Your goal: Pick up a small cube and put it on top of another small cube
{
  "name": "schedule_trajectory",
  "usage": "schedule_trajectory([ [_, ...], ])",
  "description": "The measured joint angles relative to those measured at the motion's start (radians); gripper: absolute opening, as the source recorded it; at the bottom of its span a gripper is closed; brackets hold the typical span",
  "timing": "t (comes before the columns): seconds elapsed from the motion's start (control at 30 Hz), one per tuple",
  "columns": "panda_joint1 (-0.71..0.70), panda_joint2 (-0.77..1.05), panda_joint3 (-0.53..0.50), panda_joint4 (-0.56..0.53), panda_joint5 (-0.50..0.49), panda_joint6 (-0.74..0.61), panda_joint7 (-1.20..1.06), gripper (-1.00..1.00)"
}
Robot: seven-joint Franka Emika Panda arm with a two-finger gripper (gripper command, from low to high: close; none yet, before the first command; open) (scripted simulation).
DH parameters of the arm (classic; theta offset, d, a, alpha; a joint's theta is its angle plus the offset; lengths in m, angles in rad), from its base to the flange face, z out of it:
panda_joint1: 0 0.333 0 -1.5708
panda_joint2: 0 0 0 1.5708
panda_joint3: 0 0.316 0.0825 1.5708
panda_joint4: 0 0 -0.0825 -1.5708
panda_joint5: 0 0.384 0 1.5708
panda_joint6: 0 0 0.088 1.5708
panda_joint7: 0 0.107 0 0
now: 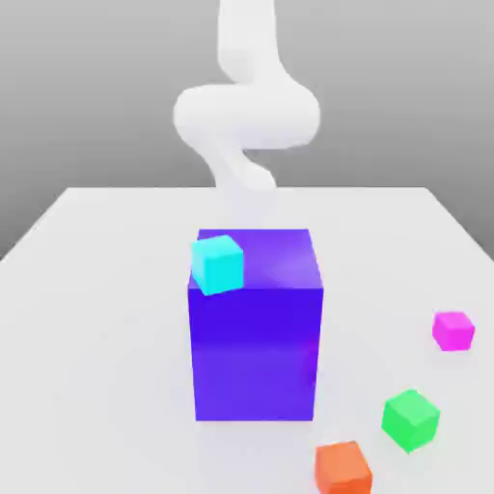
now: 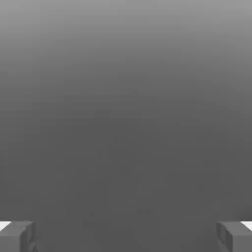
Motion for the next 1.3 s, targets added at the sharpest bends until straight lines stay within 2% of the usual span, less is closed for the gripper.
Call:
schedule_trajectory([
  [0.4,0.293,0.274,0.014,-0.116,0.151,0.141,-0.294,0.00],
  [0.63,0.431,0.431,0.070,-0.182,0.213,0.222,-0.444,0.00],
  [0.83,0.528,0.561,0.139,-0.240,0.225,0.297,-0.544,0.00],
  [1.07,0.635,0.710,0.224,-0.312,0.148,0.394,-0.595,0.00],
  [1.17,0.685,0.772,0.237,-0.344,0.065,0.436,-0.581,0.00],
  [1.3,0.731,0.856,0.232,-0.378,-0.095,0.491,-0.522,0.00],
])
